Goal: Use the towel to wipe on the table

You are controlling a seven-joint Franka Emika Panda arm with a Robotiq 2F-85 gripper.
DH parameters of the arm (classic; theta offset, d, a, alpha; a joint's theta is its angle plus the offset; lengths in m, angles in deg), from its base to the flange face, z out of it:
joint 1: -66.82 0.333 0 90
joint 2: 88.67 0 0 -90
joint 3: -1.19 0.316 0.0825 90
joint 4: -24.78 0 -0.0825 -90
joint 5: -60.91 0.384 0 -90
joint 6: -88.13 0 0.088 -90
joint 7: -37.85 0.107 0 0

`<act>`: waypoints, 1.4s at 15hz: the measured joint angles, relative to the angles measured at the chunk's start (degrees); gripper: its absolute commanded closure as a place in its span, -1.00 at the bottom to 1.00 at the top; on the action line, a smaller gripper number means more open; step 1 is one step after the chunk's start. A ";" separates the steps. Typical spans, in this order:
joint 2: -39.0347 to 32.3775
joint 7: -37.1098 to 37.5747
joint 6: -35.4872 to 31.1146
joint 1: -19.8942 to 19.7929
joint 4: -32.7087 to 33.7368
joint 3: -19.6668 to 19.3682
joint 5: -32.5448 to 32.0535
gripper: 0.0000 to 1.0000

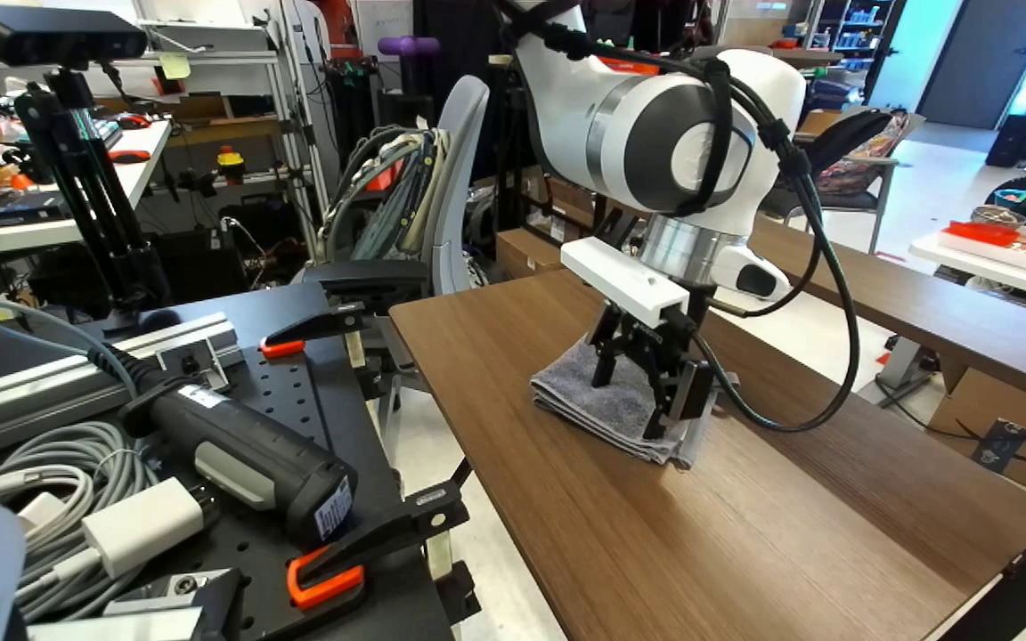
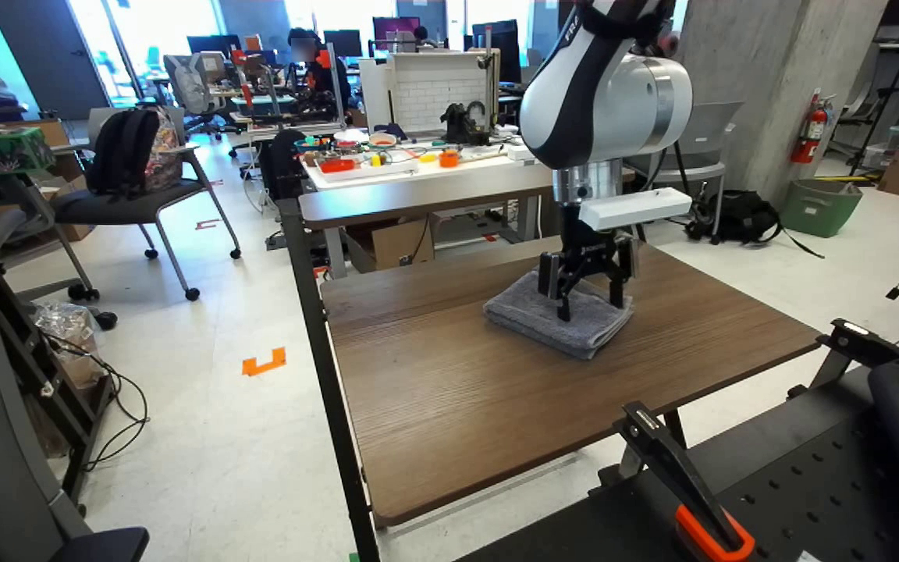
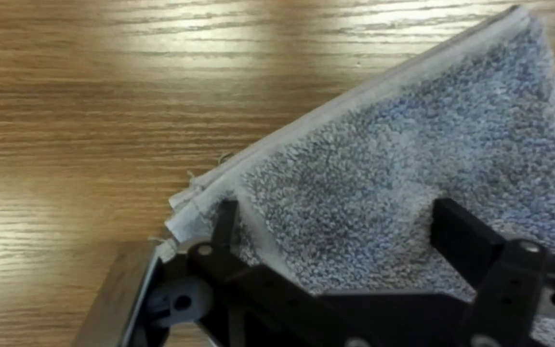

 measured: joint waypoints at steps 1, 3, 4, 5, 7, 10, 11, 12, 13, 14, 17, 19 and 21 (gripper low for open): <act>-0.30 0.57 -0.05 0.54 0.52 0.00 -0.08 -1.00; -1.14 1.87 -0.05 1.61 1.93 -0.04 -0.36 -1.00; -1.63 2.64 -0.05 2.18 2.71 -0.06 -0.65 -1.00; -2.11 3.33 -0.05 2.74 3.40 -0.07 -0.91 -1.00; -3.11 4.64 -0.05 4.01 4.74 -0.10 -1.30 -1.00; -4.81 6.63 -0.05 6.13 6.68 -0.09 -1.61 -1.00; -5.40 7.31 -0.05 6.89 7.31 -0.08 -1.69 -1.00; -5.94 7.96 -0.05 7.68 7.95 -0.07 -1.74 -1.00; -6.39 8.58 -0.05 8.47 8.54 -0.05 -1.74 -1.00; -6.63 9.17 -0.05 9.25 8.99 -0.04 -1.74 -1.00; -6.94 10.71 -0.05 11.38 9.70 0.04 -1.74 -1.00; -6.97 11.65 -0.35 12.29 9.76 0.04 -1.74 -1.00; -6.85 13.01 -0.38 12.65 9.74 0.04 -1.74 -1.00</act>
